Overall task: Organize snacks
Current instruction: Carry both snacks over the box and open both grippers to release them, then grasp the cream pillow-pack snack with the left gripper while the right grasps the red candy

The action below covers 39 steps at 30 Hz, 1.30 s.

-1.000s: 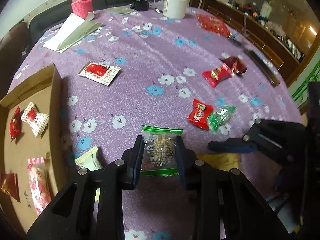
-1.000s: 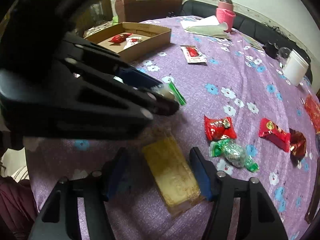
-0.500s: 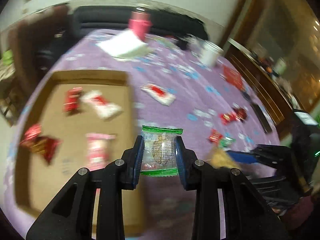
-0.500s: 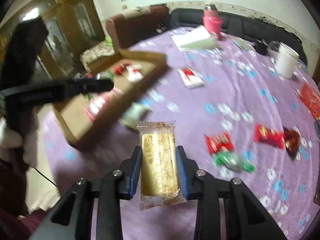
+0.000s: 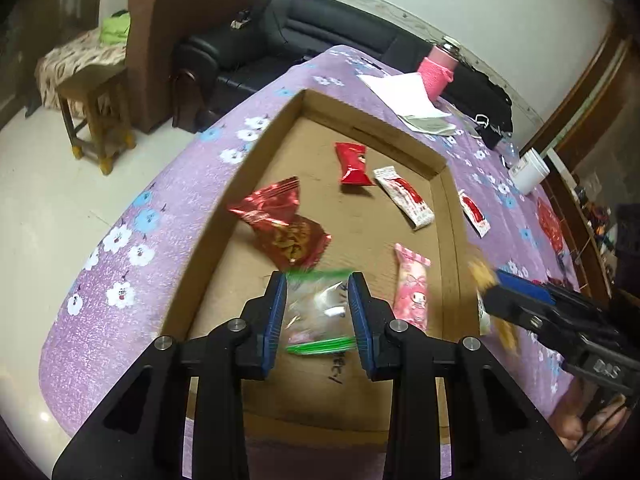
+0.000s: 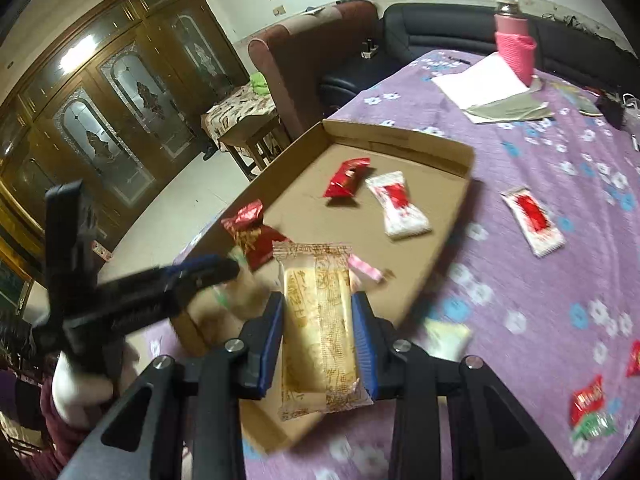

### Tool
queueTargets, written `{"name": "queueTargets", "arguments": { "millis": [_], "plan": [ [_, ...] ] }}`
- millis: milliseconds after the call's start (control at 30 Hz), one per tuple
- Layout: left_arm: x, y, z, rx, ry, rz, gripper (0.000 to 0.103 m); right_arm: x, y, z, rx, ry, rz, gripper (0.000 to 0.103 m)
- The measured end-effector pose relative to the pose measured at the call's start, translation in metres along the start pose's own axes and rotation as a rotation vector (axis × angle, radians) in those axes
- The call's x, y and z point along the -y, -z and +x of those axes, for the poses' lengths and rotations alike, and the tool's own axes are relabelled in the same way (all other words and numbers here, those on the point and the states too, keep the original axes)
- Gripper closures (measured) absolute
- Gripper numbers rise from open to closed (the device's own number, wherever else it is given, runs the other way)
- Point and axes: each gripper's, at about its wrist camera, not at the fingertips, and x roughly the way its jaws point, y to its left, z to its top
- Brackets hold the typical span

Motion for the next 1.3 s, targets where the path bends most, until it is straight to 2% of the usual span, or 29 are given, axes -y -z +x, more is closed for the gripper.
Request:
{"name": "queueTargets", "arguments": {
  "millis": [233,400,533,667,700,767,967,1133,1300],
  "plan": [
    [-0.019,0.0,-0.012,0.017,0.031,-0.043,0.073,-0.009,-0.022,0.043,-0.041,0.026,0.04,0.066],
    [-0.018,-0.002,-0.027,0.052,0.041,-0.06,0.073,-0.01,-0.029,0.053,-0.011,0.063,0.05,0.059],
    [-0.01,-0.004,-0.035,0.075,0.057,-0.05,0.073,-0.003,-0.032,0.023,0.057,0.058,0.044,0.055],
    [0.003,-0.005,-0.043,0.096,0.076,-0.026,0.07,0.026,-0.018,-0.028,0.137,0.157,0.039,0.047],
    [0.008,-0.004,-0.044,0.1,0.082,-0.018,0.066,0.037,-0.013,-0.038,0.145,0.184,0.048,0.047],
    [0.021,-0.002,-0.042,0.097,0.098,0.009,0.063,0.062,0.002,-0.059,0.157,0.24,0.083,0.047],
    [0.075,0.01,-0.023,0.02,0.151,0.14,0.063,0.144,0.061,-0.113,0.171,0.329,0.253,0.047],
    [0.137,0.029,-0.003,-0.043,0.2,0.294,0.063,0.179,0.101,-0.133,0.175,0.337,0.343,0.047],
    [0.177,0.045,0.018,-0.103,0.194,0.376,0.063,0.188,0.108,-0.127,0.17,0.298,0.335,0.046]
  ]
}}
